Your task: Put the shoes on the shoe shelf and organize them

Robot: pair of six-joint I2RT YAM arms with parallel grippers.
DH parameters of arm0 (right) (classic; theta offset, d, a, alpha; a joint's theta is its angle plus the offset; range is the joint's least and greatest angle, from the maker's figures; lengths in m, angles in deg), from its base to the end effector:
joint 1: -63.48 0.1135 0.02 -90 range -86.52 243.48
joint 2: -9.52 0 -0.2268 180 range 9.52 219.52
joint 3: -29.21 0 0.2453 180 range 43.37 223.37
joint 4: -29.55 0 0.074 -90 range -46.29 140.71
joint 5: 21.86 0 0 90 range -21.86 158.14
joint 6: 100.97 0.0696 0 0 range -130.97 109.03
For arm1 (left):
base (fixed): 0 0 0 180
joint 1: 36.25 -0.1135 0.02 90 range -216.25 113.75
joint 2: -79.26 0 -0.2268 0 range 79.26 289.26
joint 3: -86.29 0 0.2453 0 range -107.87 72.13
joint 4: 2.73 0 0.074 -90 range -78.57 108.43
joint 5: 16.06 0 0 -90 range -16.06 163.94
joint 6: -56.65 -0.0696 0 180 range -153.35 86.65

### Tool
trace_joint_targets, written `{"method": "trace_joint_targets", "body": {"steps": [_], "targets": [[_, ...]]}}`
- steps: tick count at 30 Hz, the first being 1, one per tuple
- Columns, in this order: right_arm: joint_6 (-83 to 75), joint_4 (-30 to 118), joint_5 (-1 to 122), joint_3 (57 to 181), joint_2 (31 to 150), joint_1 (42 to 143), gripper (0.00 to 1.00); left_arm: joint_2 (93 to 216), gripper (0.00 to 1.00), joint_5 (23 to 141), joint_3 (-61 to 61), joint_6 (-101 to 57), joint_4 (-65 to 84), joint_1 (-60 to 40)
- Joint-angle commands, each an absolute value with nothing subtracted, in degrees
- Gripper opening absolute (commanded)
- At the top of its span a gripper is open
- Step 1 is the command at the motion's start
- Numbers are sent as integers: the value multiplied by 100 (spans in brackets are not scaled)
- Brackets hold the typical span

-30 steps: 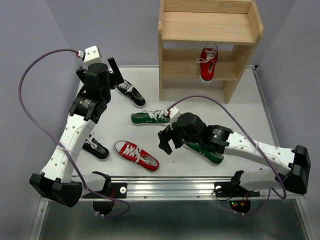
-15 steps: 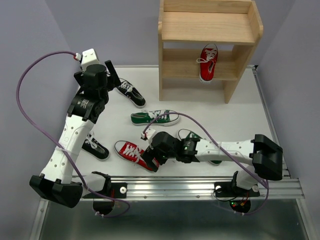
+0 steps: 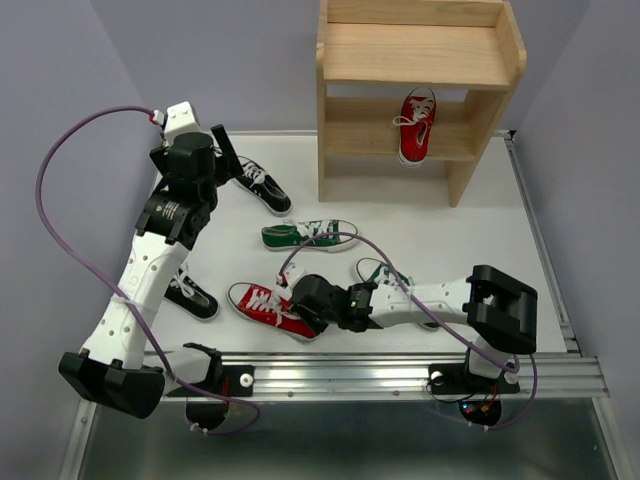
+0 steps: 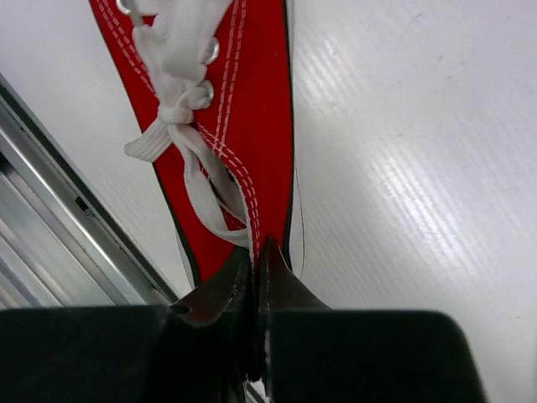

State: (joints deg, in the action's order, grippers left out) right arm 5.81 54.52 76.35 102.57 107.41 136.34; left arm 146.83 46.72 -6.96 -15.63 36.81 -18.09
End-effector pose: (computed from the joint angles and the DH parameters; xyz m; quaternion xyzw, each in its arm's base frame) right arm 0.1177 0.3479 0.1277 -0.4180 0.8376 0.1957 0.2922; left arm 0.2821 -0.0590 0.3969 -0.1422 0.7657 -0.0084 0.6272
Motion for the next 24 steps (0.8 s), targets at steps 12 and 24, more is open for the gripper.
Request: {"method": "trace_joint_targets", "body": {"steps": [12,24], "targets": [[502,6286,9571,10515,8952,13678,1,14527,99,4617,-574,-1595,3323,-1832],[1240,8113,10804,10831,7439,12844,1,14605,99,4739,-618,-1533,3173,-1832]]}}
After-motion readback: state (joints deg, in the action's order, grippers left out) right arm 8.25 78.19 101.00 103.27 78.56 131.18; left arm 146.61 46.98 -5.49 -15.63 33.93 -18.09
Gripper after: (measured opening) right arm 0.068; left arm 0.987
